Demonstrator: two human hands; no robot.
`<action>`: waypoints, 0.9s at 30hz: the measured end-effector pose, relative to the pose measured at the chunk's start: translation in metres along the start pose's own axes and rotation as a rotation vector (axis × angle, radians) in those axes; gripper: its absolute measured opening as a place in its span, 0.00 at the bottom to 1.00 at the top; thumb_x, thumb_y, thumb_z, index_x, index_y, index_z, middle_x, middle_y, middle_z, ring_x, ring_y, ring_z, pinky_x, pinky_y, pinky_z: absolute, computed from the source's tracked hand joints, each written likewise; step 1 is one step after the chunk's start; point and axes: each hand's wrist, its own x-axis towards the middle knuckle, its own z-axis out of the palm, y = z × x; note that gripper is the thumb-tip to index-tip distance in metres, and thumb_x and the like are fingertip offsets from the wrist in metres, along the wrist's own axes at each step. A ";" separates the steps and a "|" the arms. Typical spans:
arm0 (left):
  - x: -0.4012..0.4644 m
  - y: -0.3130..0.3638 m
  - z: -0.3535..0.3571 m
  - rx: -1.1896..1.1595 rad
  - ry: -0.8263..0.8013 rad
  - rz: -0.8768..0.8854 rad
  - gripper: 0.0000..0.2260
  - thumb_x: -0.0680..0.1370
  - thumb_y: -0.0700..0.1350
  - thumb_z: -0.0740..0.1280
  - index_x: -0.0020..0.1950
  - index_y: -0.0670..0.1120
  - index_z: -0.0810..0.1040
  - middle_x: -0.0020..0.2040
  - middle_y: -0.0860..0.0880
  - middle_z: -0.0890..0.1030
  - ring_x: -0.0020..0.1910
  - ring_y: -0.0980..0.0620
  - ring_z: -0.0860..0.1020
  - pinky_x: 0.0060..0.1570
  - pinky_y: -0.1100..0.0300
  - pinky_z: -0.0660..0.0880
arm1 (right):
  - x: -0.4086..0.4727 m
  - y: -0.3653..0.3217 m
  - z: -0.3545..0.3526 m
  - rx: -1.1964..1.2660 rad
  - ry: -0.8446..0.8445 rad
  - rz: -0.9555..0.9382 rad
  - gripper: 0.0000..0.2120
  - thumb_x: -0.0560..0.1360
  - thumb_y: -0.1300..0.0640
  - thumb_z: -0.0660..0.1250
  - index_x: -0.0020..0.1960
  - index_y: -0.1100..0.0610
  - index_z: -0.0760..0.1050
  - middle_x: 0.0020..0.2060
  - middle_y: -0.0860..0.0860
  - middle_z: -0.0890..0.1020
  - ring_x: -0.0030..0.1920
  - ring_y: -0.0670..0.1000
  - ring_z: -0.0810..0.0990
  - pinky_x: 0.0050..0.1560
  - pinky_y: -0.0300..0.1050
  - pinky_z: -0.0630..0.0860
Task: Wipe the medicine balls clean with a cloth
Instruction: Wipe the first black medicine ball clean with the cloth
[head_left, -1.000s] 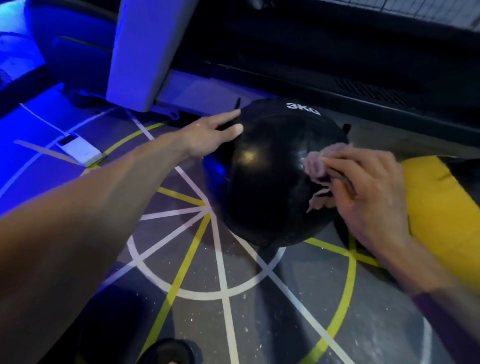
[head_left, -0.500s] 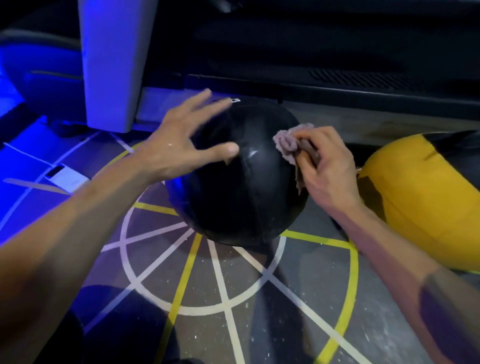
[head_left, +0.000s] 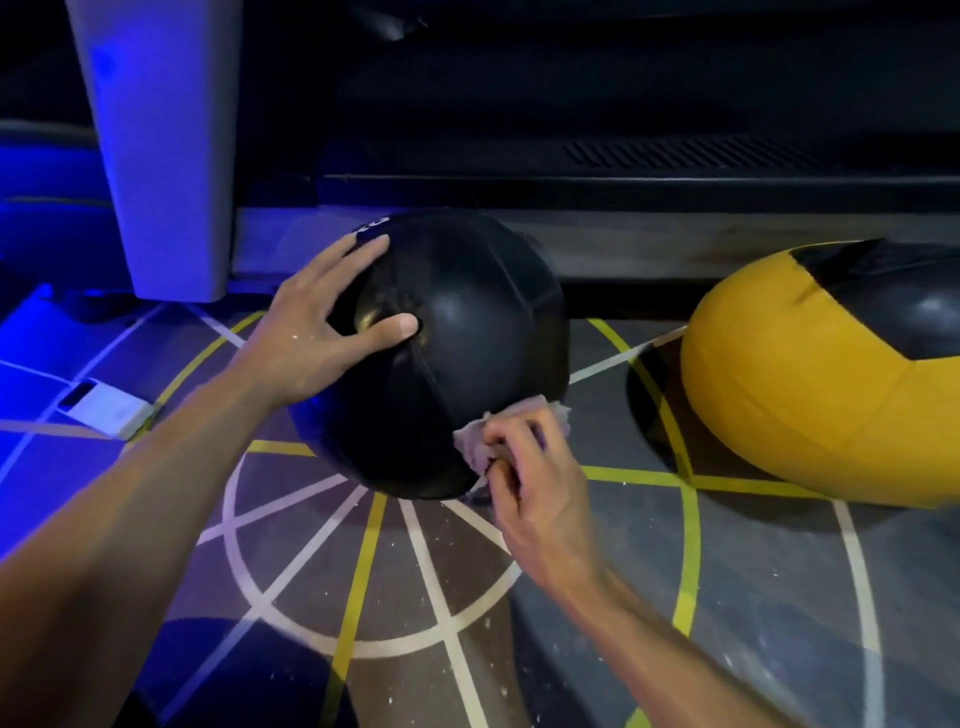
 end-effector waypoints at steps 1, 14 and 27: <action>0.000 -0.004 -0.001 -0.014 0.004 -0.005 0.40 0.67 0.79 0.65 0.78 0.72 0.59 0.82 0.59 0.58 0.82 0.53 0.55 0.80 0.41 0.55 | 0.004 0.002 -0.005 -0.060 -0.073 -0.087 0.08 0.76 0.64 0.63 0.51 0.54 0.76 0.51 0.49 0.73 0.49 0.52 0.76 0.44 0.56 0.75; -0.005 -0.019 -0.005 -0.152 0.071 -0.134 0.41 0.64 0.80 0.65 0.75 0.75 0.60 0.81 0.61 0.57 0.81 0.56 0.54 0.80 0.45 0.54 | -0.007 -0.016 0.028 -0.044 -0.135 -0.119 0.07 0.79 0.62 0.65 0.53 0.51 0.76 0.54 0.45 0.75 0.53 0.47 0.75 0.51 0.47 0.76; -0.027 -0.031 -0.007 -0.271 0.125 -0.133 0.37 0.68 0.72 0.70 0.75 0.72 0.63 0.79 0.60 0.62 0.78 0.60 0.60 0.77 0.57 0.58 | 0.051 0.023 0.009 0.022 0.333 0.387 0.05 0.83 0.53 0.64 0.49 0.48 0.71 0.47 0.49 0.77 0.47 0.48 0.78 0.49 0.58 0.77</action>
